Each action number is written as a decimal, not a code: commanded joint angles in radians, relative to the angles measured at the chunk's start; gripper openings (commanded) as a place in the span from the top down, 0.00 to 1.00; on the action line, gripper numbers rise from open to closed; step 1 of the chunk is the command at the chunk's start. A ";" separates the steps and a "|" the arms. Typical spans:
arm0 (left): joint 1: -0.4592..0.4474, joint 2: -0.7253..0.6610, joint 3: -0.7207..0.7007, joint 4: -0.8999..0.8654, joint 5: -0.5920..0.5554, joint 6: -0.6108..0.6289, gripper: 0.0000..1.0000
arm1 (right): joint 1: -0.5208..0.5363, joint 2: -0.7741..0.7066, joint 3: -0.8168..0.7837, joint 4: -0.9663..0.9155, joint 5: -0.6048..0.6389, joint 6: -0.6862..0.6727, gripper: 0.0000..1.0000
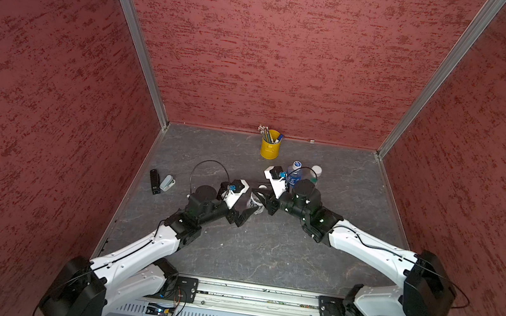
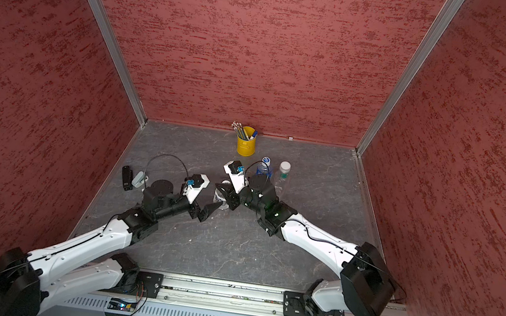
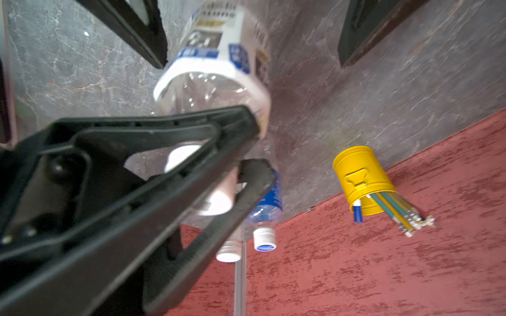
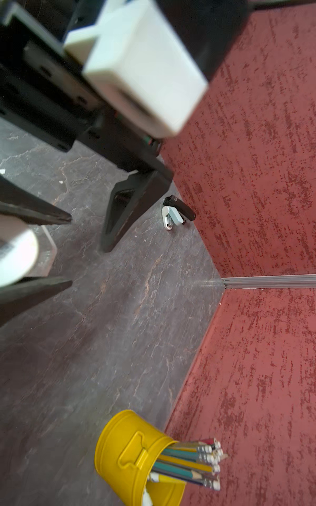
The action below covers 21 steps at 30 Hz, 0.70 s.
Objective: Screw on the bottle caps
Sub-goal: Place the plastic bottle at the center of the board.
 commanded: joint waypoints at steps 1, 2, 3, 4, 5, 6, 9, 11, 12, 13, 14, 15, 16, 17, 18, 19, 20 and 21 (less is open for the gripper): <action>0.080 -0.070 -0.001 -0.147 -0.086 -0.079 0.00 | 0.008 0.033 -0.045 0.066 0.056 -0.075 0.92; 0.107 -0.086 -0.003 -0.169 -0.104 -0.100 0.00 | 0.008 0.042 -0.061 0.092 0.054 -0.068 0.90; 0.133 -0.094 -0.002 -0.189 -0.127 -0.108 0.00 | 0.009 0.048 -0.072 0.114 0.054 -0.061 0.88; 0.163 -0.097 0.004 -0.217 -0.153 -0.112 0.00 | 0.013 0.048 -0.081 0.126 0.054 -0.058 0.84; 0.193 -0.093 0.013 -0.236 -0.173 -0.118 0.00 | 0.019 0.048 -0.088 0.127 0.051 -0.058 0.79; 0.220 -0.090 0.022 -0.245 -0.178 -0.127 0.00 | 0.025 0.075 -0.091 0.124 0.051 -0.065 0.75; 0.305 -0.076 0.044 -0.244 -0.152 -0.159 0.00 | 0.043 0.071 -0.098 0.106 0.043 -0.087 0.62; 0.356 -0.069 0.050 -0.229 -0.116 -0.180 0.00 | 0.046 0.059 -0.096 0.092 0.039 -0.089 0.52; 0.372 -0.068 0.053 -0.226 -0.104 -0.184 0.00 | 0.046 0.044 -0.097 0.091 0.040 -0.087 0.47; 0.386 -0.068 0.053 -0.221 -0.095 -0.187 0.00 | 0.046 0.018 -0.094 0.085 0.043 -0.091 0.43; 0.395 -0.069 0.053 -0.218 -0.091 -0.188 0.00 | 0.045 0.004 -0.090 0.075 0.047 -0.101 0.40; 0.404 -0.070 0.052 -0.215 -0.088 -0.190 0.00 | 0.046 -0.010 -0.087 0.073 0.055 -0.110 0.14; 0.414 -0.070 0.049 -0.209 -0.079 -0.193 0.00 | 0.046 -0.028 -0.092 0.083 0.069 -0.115 0.01; 0.422 -0.068 0.049 -0.208 -0.072 -0.193 0.00 | 0.046 -0.043 -0.095 0.090 0.076 -0.121 0.01; 0.431 -0.067 0.051 -0.206 -0.065 -0.195 0.00 | 0.046 -0.061 -0.094 0.083 0.087 -0.124 0.01; 0.441 -0.064 0.054 -0.206 -0.061 -0.201 0.00 | 0.044 -0.085 -0.092 0.069 0.111 -0.125 0.01; 0.452 -0.060 0.056 -0.204 -0.056 -0.206 0.00 | 0.041 -0.108 -0.092 0.048 0.135 -0.127 0.01; 0.467 -0.057 0.058 -0.204 -0.051 -0.213 0.00 | 0.035 -0.140 -0.095 0.011 0.164 -0.134 0.01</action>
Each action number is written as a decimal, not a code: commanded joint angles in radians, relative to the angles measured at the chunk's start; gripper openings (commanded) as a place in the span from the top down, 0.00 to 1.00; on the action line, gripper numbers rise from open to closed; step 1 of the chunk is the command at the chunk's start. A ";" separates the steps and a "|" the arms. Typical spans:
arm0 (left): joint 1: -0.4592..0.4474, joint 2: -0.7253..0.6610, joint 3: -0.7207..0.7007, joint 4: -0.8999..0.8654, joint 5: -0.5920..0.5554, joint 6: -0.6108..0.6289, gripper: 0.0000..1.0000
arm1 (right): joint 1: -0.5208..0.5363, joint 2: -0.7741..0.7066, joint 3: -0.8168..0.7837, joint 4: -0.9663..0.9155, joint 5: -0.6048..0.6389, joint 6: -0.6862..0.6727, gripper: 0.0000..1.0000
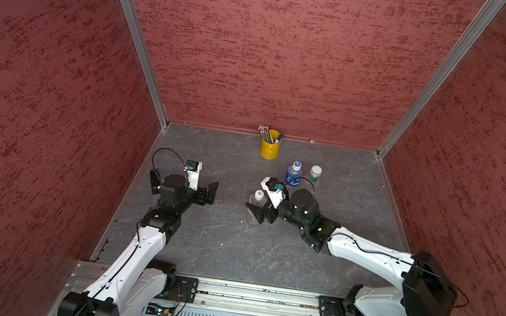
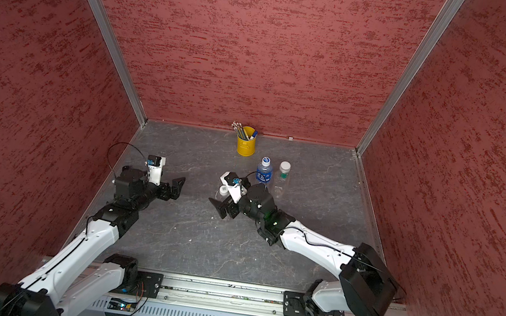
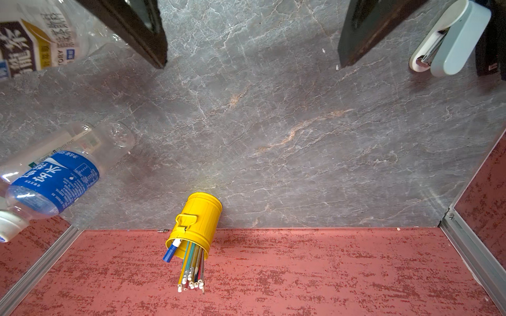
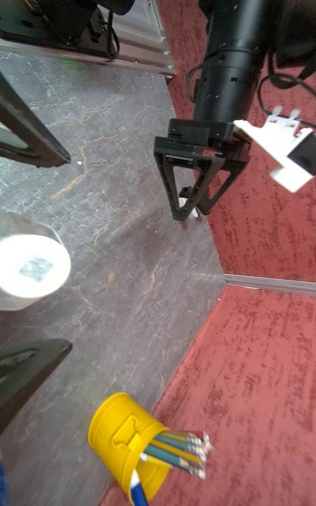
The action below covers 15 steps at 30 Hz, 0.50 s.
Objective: Screw on the bottle caps
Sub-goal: Place the plastic bottle at the center of the board, then reset both arms
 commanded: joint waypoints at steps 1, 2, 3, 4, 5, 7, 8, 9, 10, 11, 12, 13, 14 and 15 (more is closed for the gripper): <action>0.047 0.012 0.032 0.011 0.035 -0.038 0.00 | -0.018 -0.100 -0.009 -0.092 0.104 -0.033 0.01; 0.068 0.019 0.035 0.013 0.039 -0.048 0.00 | -0.028 -0.126 -0.016 -0.127 0.128 -0.036 0.01; 0.095 0.028 0.037 0.014 0.041 -0.061 0.00 | -0.040 -0.159 -0.028 -0.163 0.160 -0.036 0.01; 0.124 0.040 0.042 0.017 0.043 -0.075 0.00 | -0.057 -0.196 -0.052 -0.186 0.201 -0.030 0.01; 0.148 0.053 0.045 0.021 0.045 -0.087 0.00 | -0.072 -0.231 -0.079 -0.200 0.236 -0.022 0.01; 0.182 0.079 0.044 0.038 0.000 -0.095 0.00 | -0.108 -0.314 -0.149 -0.223 0.335 0.010 0.02; 0.188 0.091 0.040 0.052 -0.030 -0.097 0.00 | -0.127 -0.346 -0.180 -0.236 0.395 0.028 0.01; 0.198 0.104 0.034 0.075 -0.061 -0.103 0.00 | -0.149 -0.377 -0.214 -0.249 0.457 0.043 0.01; 0.207 0.119 0.026 0.103 -0.085 -0.115 0.00 | -0.172 -0.403 -0.247 -0.260 0.505 0.057 0.01; 0.216 0.134 0.017 0.135 -0.102 -0.122 0.00 | -0.196 -0.420 -0.276 -0.261 0.553 0.080 0.01; 0.228 0.157 0.005 0.173 -0.114 -0.128 0.00 | -0.229 -0.434 -0.310 -0.252 0.597 0.107 0.01; 0.238 0.179 0.000 0.210 -0.113 -0.130 0.00 | -0.260 -0.442 -0.336 -0.228 0.630 0.127 0.01; 0.250 0.209 -0.009 0.251 -0.101 -0.123 0.00 | -0.296 -0.444 -0.373 -0.177 0.672 0.143 0.02; 0.260 0.245 -0.015 0.298 -0.090 -0.115 0.00 | -0.335 -0.441 -0.370 -0.190 0.706 0.181 0.01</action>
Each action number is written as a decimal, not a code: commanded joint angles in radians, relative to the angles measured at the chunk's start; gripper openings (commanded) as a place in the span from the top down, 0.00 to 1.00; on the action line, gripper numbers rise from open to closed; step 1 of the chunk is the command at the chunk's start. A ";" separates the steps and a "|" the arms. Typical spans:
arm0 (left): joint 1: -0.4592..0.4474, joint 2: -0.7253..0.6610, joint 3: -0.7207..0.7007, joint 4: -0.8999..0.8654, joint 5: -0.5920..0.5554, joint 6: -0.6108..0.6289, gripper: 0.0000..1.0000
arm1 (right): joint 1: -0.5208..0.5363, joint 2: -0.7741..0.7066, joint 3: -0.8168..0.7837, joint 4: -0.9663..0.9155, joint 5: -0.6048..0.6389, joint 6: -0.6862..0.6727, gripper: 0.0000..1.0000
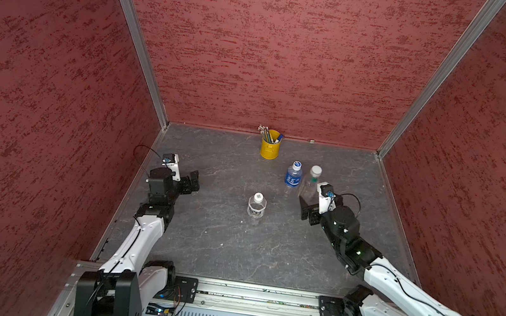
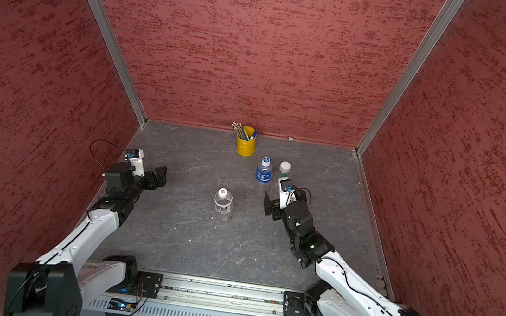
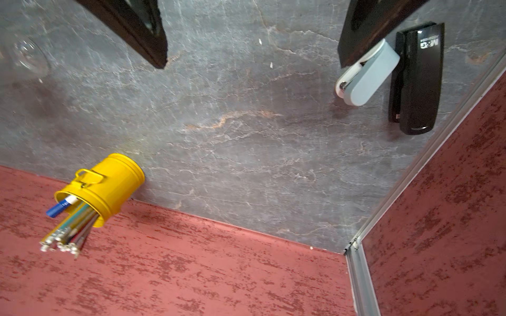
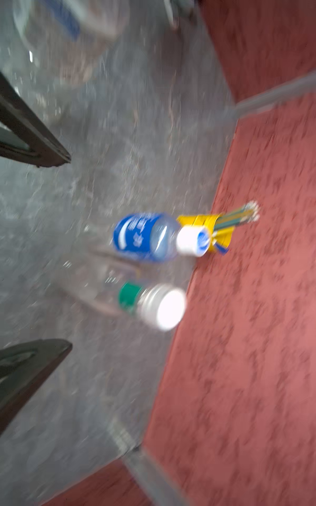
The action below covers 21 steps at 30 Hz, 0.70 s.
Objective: Screw on the bottle caps
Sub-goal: Reset both arms
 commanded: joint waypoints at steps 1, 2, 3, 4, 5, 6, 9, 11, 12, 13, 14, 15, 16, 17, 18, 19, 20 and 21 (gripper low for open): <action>0.037 0.087 -0.032 0.183 -0.014 -0.016 0.00 | -0.107 0.004 -0.037 0.038 0.217 0.091 0.02; 0.050 0.126 -0.035 0.221 0.001 -0.021 0.00 | -0.141 0.022 -0.046 0.098 0.224 0.065 0.02; 0.066 0.166 -0.037 0.258 0.019 -0.030 0.00 | -0.163 0.043 -0.054 0.159 0.225 0.038 0.01; 0.078 0.200 -0.038 0.292 0.036 -0.033 0.00 | -0.186 0.067 -0.057 0.212 0.212 0.016 0.02; 0.088 0.234 -0.044 0.339 0.049 -0.025 0.00 | -0.208 0.103 -0.062 0.279 0.194 -0.011 0.02; 0.093 0.265 -0.057 0.411 0.057 -0.006 0.00 | -0.232 0.149 -0.077 0.352 0.170 -0.028 0.01; 0.105 0.320 -0.036 0.419 0.109 0.031 0.00 | -0.300 0.326 -0.140 0.642 0.132 -0.021 0.02; 0.100 0.326 -0.034 0.425 0.177 0.064 0.00 | -0.319 0.445 -0.133 0.747 0.105 -0.073 0.02; 0.086 0.318 -0.046 0.441 0.213 0.094 0.00 | -0.319 0.474 -0.104 0.723 0.090 -0.104 0.02; 0.067 0.305 -0.061 0.458 0.219 0.115 0.00 | -0.327 0.495 -0.099 0.748 0.059 -0.139 0.02; 0.039 0.282 -0.089 0.481 0.214 0.144 0.00 | -0.335 0.530 -0.114 0.834 0.019 -0.176 0.02; 0.002 0.261 -0.121 0.517 0.190 0.169 0.00 | -0.355 0.583 -0.146 0.942 -0.018 -0.175 0.02; -0.030 0.242 -0.144 0.543 0.159 0.191 0.00 | -0.368 0.628 -0.172 1.041 -0.002 -0.164 0.02; -0.058 0.229 -0.167 0.574 0.127 0.204 0.00 | -0.387 0.622 -0.196 1.062 -0.009 -0.130 0.02; -0.073 0.225 -0.181 0.600 0.108 0.202 0.00 | -0.422 0.593 -0.208 1.027 -0.075 -0.090 0.02; -0.073 0.227 -0.186 0.621 0.109 0.189 0.00 | -0.455 0.594 -0.212 1.025 -0.128 -0.065 0.02; -0.066 0.238 -0.189 0.648 0.122 0.168 0.00 | -0.481 0.634 -0.212 1.053 -0.156 -0.042 0.02; -0.060 0.254 -0.192 0.685 0.148 0.149 0.00 | -0.493 0.698 -0.195 1.119 -0.149 -0.046 0.02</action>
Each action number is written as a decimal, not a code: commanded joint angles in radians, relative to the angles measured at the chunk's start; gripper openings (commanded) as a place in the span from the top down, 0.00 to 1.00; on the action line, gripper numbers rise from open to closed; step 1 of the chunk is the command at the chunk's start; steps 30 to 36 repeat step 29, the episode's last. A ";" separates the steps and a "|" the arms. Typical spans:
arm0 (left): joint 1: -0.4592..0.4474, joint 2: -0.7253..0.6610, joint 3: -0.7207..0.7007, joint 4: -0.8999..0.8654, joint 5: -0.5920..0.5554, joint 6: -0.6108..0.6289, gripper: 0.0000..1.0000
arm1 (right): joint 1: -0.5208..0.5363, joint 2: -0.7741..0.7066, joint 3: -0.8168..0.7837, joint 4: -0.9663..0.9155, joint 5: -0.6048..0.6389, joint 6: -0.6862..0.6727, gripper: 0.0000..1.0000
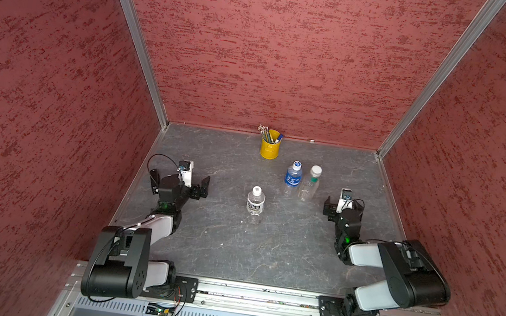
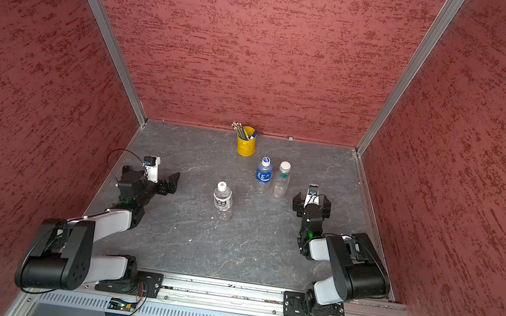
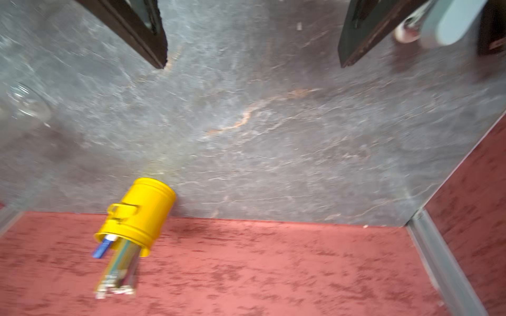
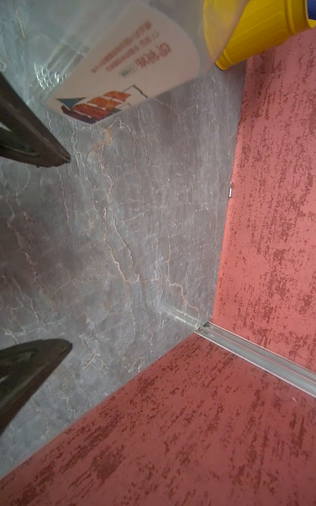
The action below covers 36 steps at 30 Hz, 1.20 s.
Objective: Screw on the bottle caps
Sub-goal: Reset both arms
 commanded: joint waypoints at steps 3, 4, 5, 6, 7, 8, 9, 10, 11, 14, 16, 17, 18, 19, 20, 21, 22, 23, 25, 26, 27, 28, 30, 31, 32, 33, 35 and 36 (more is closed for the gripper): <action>-0.016 0.076 -0.008 0.195 0.083 0.048 0.00 | -0.089 0.020 0.140 -0.111 -0.171 0.088 0.01; -0.039 0.100 -0.002 0.194 0.099 0.090 0.00 | -0.103 0.026 0.131 -0.088 -0.187 0.094 0.01; -0.045 0.112 -0.004 0.213 0.104 0.097 0.00 | -0.108 0.016 0.135 -0.120 -0.182 0.105 0.01; -0.030 0.104 -0.001 0.191 0.102 0.082 0.00 | -0.107 0.024 0.131 -0.091 -0.181 0.100 0.01; -0.021 0.132 -0.013 0.248 0.078 0.057 0.00 | -0.108 0.020 0.130 -0.103 -0.181 0.101 0.01; -0.013 0.171 -0.022 0.300 0.031 0.030 0.00 | -0.107 0.019 0.129 -0.103 -0.180 0.101 0.01; -0.010 0.225 -0.024 0.366 0.010 0.015 0.00 | -0.107 0.022 0.127 -0.089 -0.179 0.098 0.01; -0.018 0.250 0.002 0.360 -0.049 0.006 0.00 | -0.108 0.018 0.130 -0.102 -0.180 0.099 0.01; -0.020 0.218 0.069 0.158 -0.128 -0.024 0.00 | -0.109 0.020 0.130 -0.096 -0.180 0.099 0.01; -0.019 0.240 0.053 0.235 -0.187 -0.047 0.00 | -0.106 0.020 0.129 -0.099 -0.179 0.098 0.01; -0.024 0.231 0.058 0.210 -0.196 -0.049 0.00 | -0.107 0.021 0.129 -0.098 -0.181 0.098 0.01; -0.024 0.241 0.053 0.243 -0.196 -0.045 0.00 | -0.107 0.020 0.130 -0.099 -0.179 0.097 0.01; -0.024 0.229 0.059 0.206 -0.196 -0.048 0.00 | -0.107 0.021 0.130 -0.097 -0.179 0.097 0.01; -0.024 0.238 0.054 0.234 -0.198 -0.044 0.00 | -0.105 0.020 0.130 -0.100 -0.179 0.098 0.01; -0.027 0.235 0.055 0.222 -0.204 -0.045 0.00 | -0.107 0.022 0.134 -0.104 -0.180 0.099 0.01; -0.028 0.233 0.057 0.214 -0.206 -0.044 0.00 | -0.107 0.025 0.137 -0.110 -0.183 0.102 0.01; -0.032 0.239 0.054 0.236 -0.210 -0.041 0.00 | -0.111 0.023 0.144 -0.122 -0.191 0.105 0.01; -0.037 0.232 0.057 0.214 -0.223 -0.038 0.00 | -0.116 0.022 0.144 -0.122 -0.202 0.108 0.01; -0.039 0.236 0.053 0.231 -0.226 -0.038 0.00 | -0.118 0.023 0.142 -0.121 -0.202 0.105 0.01; -0.040 0.233 0.055 0.219 -0.225 -0.039 0.00 | -0.116 0.022 0.141 -0.117 -0.202 0.107 0.01; -0.040 0.237 0.053 0.232 -0.225 -0.038 0.00 | -0.116 0.022 0.137 -0.112 -0.202 0.105 0.01; -0.040 0.235 0.054 0.227 -0.225 -0.039 0.00 | -0.118 0.017 0.133 -0.107 -0.203 0.104 0.01; -0.039 0.234 0.055 0.222 -0.225 -0.039 0.00 | -0.117 0.016 0.131 -0.108 -0.203 0.104 0.01; -0.039 0.234 0.055 0.222 -0.225 -0.039 0.00 | -0.117 0.016 0.131 -0.108 -0.203 0.104 0.01; -0.039 0.234 0.055 0.222 -0.225 -0.039 0.00 | -0.117 0.016 0.131 -0.108 -0.203 0.104 0.01; -0.039 0.234 0.055 0.222 -0.225 -0.039 0.00 | -0.117 0.016 0.131 -0.108 -0.203 0.104 0.01; -0.039 0.234 0.055 0.222 -0.225 -0.039 0.00 | -0.117 0.016 0.131 -0.108 -0.203 0.104 0.01; -0.039 0.234 0.055 0.222 -0.225 -0.039 0.00 | -0.117 0.016 0.131 -0.108 -0.203 0.104 0.01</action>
